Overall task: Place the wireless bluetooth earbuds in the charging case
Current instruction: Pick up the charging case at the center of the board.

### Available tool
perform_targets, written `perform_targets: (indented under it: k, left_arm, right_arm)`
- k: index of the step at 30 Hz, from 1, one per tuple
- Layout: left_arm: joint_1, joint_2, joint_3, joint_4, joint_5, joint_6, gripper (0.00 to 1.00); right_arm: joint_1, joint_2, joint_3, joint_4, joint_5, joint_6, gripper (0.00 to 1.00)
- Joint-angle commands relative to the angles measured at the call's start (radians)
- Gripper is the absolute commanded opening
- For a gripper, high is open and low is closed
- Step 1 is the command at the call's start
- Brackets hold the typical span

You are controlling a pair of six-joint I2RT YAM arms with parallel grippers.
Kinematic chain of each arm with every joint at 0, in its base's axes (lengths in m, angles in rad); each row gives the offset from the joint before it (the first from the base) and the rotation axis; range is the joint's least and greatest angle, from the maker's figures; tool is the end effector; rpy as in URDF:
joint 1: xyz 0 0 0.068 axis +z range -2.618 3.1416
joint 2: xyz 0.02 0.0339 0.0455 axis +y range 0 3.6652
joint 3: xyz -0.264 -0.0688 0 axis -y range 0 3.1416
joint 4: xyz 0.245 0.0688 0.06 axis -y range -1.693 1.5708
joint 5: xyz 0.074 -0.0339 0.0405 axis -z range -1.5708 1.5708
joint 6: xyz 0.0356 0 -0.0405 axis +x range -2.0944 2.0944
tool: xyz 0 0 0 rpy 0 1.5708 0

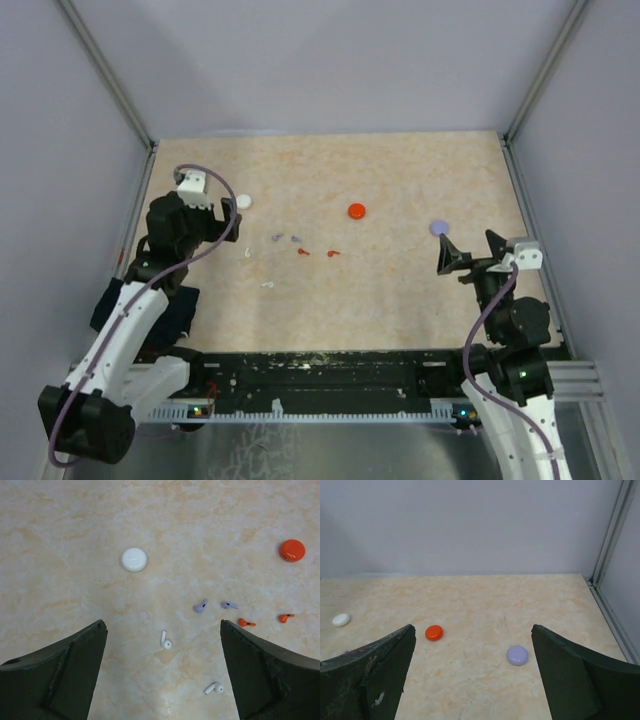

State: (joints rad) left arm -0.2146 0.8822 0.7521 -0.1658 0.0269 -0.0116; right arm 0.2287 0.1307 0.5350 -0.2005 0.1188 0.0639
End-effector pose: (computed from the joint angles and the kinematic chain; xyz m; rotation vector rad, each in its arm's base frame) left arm 0.2028 -0.0452 0.3131 0.2081 1.8589 -0.1813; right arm 0.0662 0.0111 0.3216 -0.0130 1.3703 0.1642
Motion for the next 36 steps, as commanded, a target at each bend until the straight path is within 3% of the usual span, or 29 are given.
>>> perform_targets:
  k: [1, 8, 19, 29, 36]
  left_arm:
    - [-0.005, 0.144, 0.091, -0.069, -0.086, -0.025, 0.99]
    - [0.001, 0.463, 0.243, -0.075, -0.159, -0.026, 1.00]
    - [0.051, 0.889, 0.520, -0.072, -0.074, -0.015, 1.00]
    - [0.061, 1.079, 0.672, -0.085, -0.077, -0.048, 0.98]
    - [0.063, 1.197, 0.769, -0.156, -0.146, -0.057, 0.91]
  right_arm:
    - [0.020, -0.034, -0.010, 0.057, 0.005, 0.011, 0.98]
    - [0.037, -0.057, -0.020, 0.072, 0.008, 0.010, 0.98]
    - [0.063, -0.059, -0.029, 0.082, 0.008, 0.010, 0.98]
    - [0.062, -0.043, -0.030, 0.083, 0.013, 0.011, 0.98]
    - [0.063, -0.028, -0.026, 0.080, 0.016, 0.009, 0.98]
